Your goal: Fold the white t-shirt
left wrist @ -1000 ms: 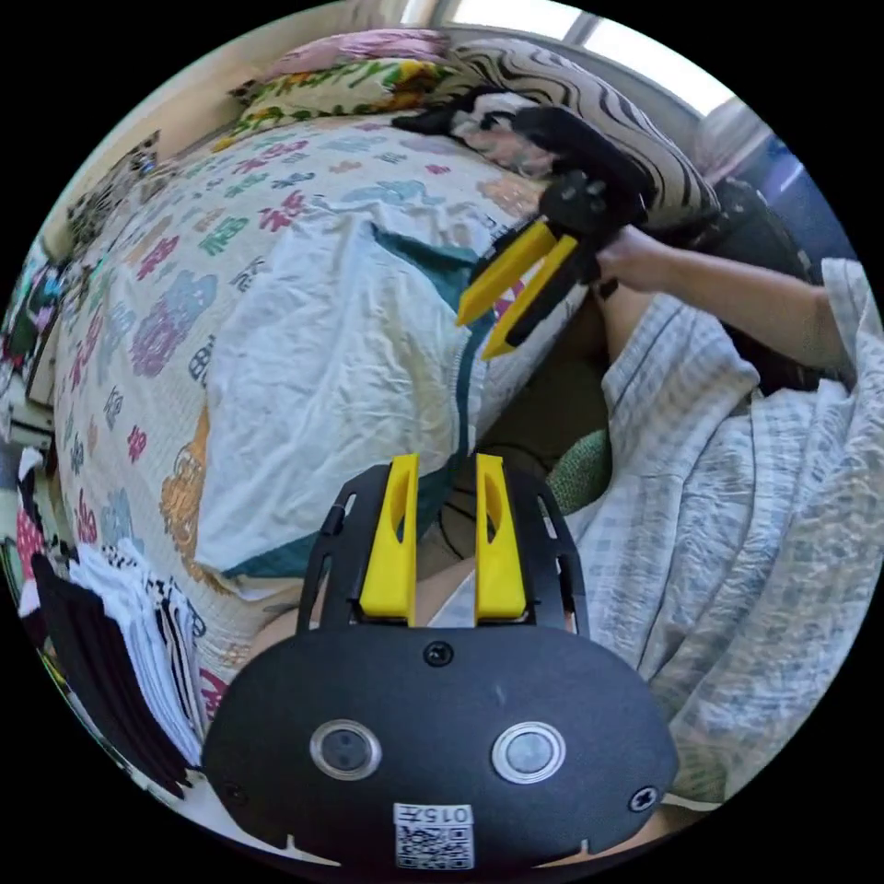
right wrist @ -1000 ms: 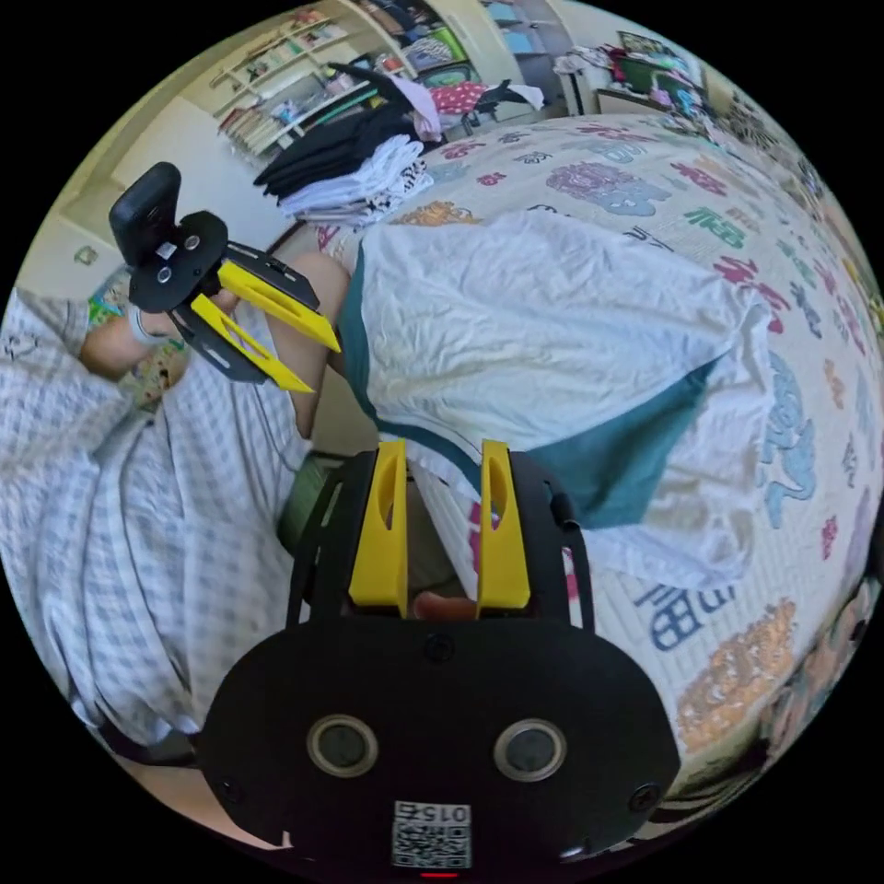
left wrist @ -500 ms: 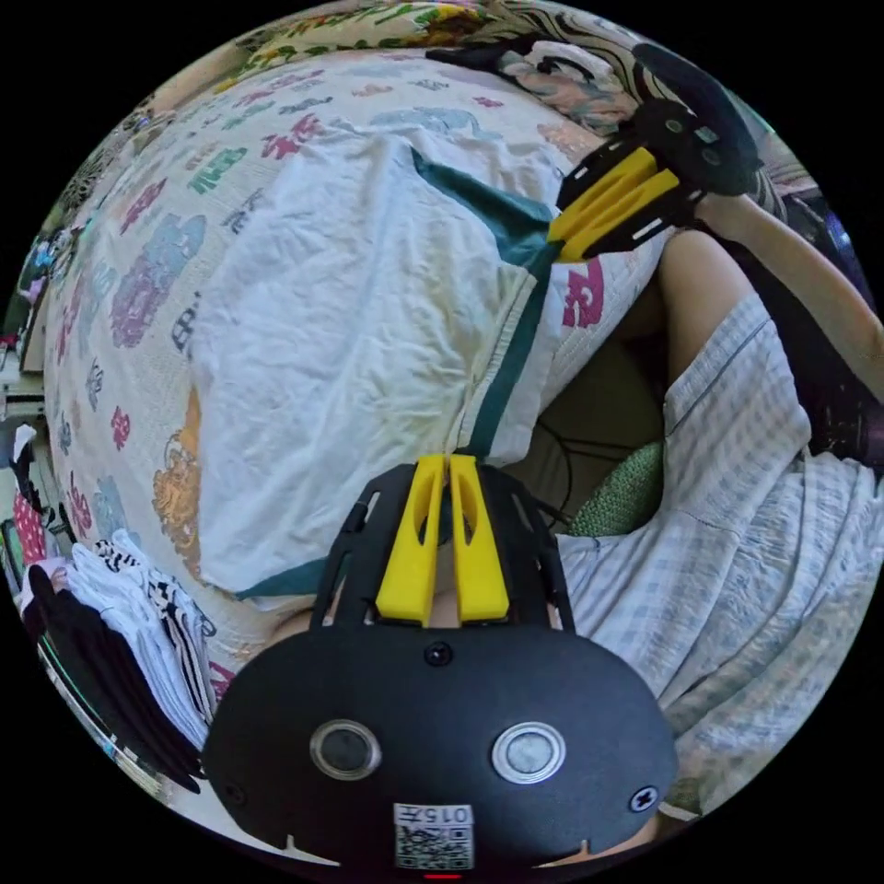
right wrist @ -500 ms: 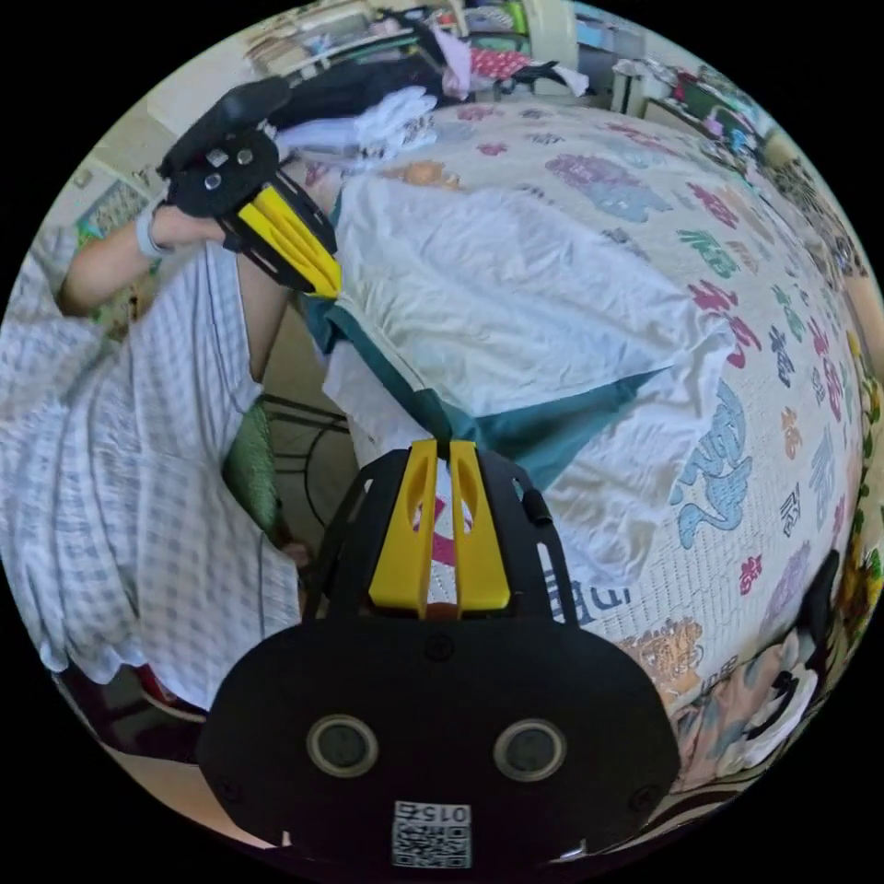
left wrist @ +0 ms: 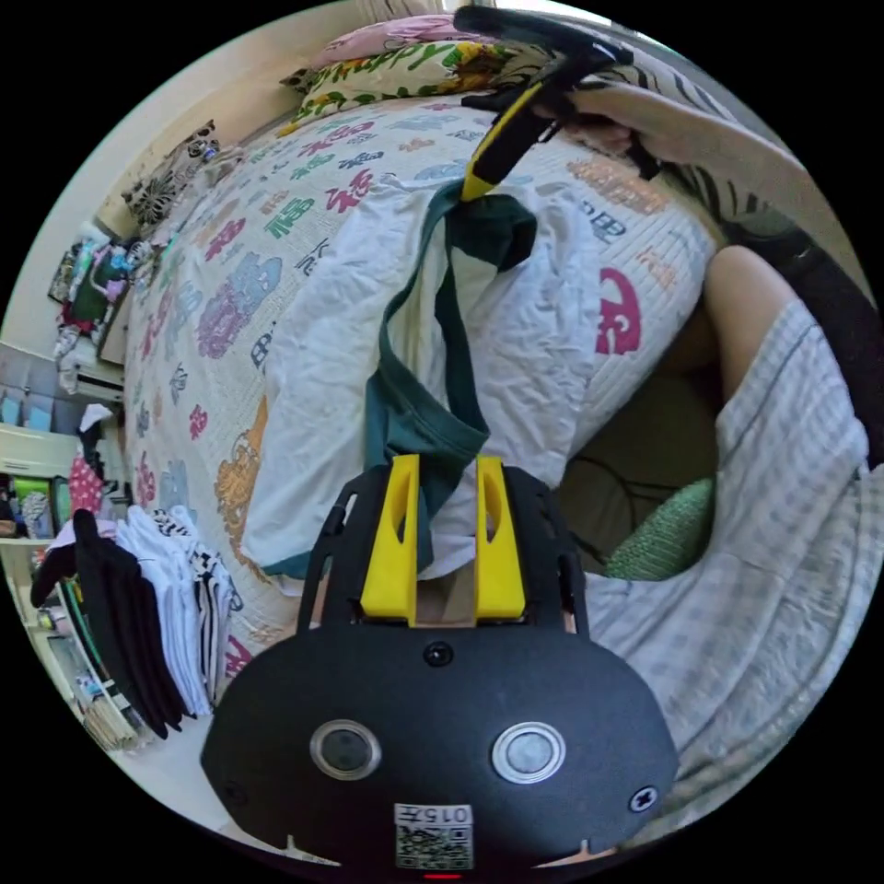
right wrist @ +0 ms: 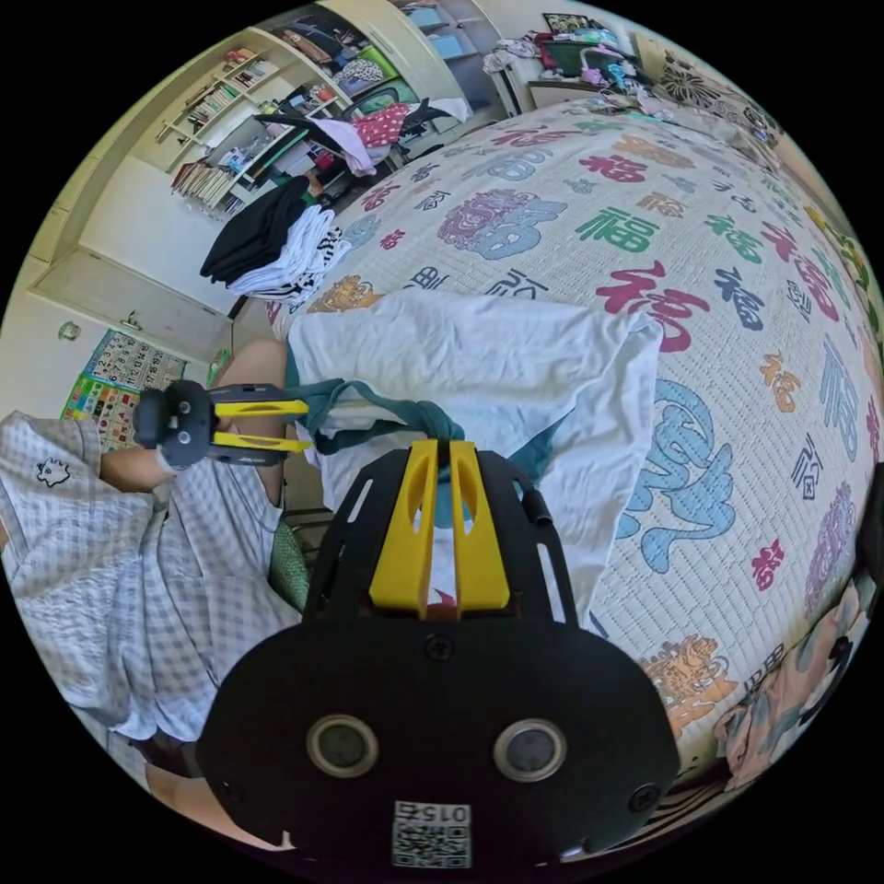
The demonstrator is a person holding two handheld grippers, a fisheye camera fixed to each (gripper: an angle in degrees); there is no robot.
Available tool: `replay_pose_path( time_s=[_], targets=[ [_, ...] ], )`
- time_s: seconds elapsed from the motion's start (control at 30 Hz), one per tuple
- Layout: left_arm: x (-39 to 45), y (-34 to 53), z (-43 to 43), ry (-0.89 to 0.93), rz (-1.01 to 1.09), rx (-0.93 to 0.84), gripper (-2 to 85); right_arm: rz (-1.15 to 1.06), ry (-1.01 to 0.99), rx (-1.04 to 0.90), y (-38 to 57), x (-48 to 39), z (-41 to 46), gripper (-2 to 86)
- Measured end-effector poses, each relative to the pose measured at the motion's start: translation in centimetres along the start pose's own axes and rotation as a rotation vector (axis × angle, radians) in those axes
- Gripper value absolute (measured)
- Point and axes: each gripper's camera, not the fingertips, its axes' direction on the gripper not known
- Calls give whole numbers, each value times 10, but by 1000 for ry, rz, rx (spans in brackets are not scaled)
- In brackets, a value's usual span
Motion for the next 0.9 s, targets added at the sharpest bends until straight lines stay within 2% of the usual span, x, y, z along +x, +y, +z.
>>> replay_pose_path(
  time_s=[0.1,0.17,0.3,0.4,0.57,0.7,0.9],
  targets=[
    [13,14,4,-9,38,18,47,10,-12,-2,24,-8,-8,7],
    [8,29,-6,46,3,48,26,5,-4,2,51,-19,-19,7],
    [-23,83,-58,146,-109,216,6,18,-25,95,108,-46,-48,8],
    [-40,124,-112,106,-171,393,-1,28,-18,254,160,-76,-85,7],
    [-53,179,-193,5,-258,693,-5,27,45,716,227,-145,-166,6],
    [-51,225,-257,-89,-289,959,-5,-32,219,889,261,-199,-208,6],
    [-41,262,-314,-117,-212,1183,-7,-127,408,1119,324,-269,-263,6]
  ],
)
